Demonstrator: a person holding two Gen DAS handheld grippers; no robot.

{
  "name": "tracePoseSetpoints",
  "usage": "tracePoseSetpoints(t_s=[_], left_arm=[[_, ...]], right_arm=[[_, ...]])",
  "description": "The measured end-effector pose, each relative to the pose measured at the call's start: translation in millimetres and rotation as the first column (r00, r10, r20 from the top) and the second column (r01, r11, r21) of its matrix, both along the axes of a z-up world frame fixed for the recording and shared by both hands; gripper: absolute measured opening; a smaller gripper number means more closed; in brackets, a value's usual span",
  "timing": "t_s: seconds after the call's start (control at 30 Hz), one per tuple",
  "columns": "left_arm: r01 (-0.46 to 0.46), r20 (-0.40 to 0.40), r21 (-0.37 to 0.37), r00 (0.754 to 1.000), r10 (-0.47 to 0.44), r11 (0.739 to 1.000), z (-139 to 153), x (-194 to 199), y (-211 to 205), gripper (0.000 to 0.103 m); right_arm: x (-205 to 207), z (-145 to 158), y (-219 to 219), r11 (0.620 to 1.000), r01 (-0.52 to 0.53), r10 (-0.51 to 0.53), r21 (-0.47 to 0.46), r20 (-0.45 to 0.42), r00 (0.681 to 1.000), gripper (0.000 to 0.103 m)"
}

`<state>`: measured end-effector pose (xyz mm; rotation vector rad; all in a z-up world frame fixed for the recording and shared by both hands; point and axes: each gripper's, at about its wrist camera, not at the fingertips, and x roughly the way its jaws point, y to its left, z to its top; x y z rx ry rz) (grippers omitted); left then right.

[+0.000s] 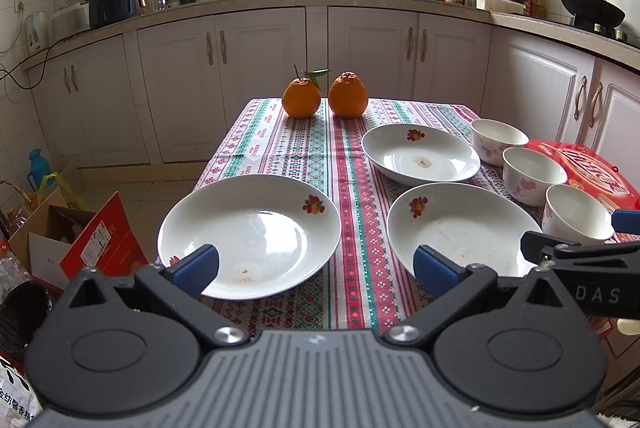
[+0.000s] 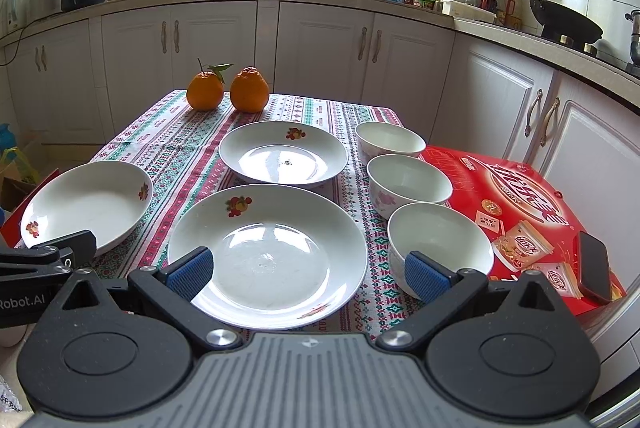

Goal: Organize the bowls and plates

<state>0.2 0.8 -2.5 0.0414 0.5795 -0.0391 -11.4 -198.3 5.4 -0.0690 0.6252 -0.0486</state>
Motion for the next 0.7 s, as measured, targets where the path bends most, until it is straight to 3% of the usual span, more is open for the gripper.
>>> tracePoseSetpoints(t_s=[0.7], left_arm=[[-0.001,-0.005,-0.001,1.000,0.001,1.000,-5.1,1.3,-2.0,0.103]], right_arm=[[0.4,-0.7,0.6,1.000,0.000,0.000,-0.003,0.000,1.000,0.103]])
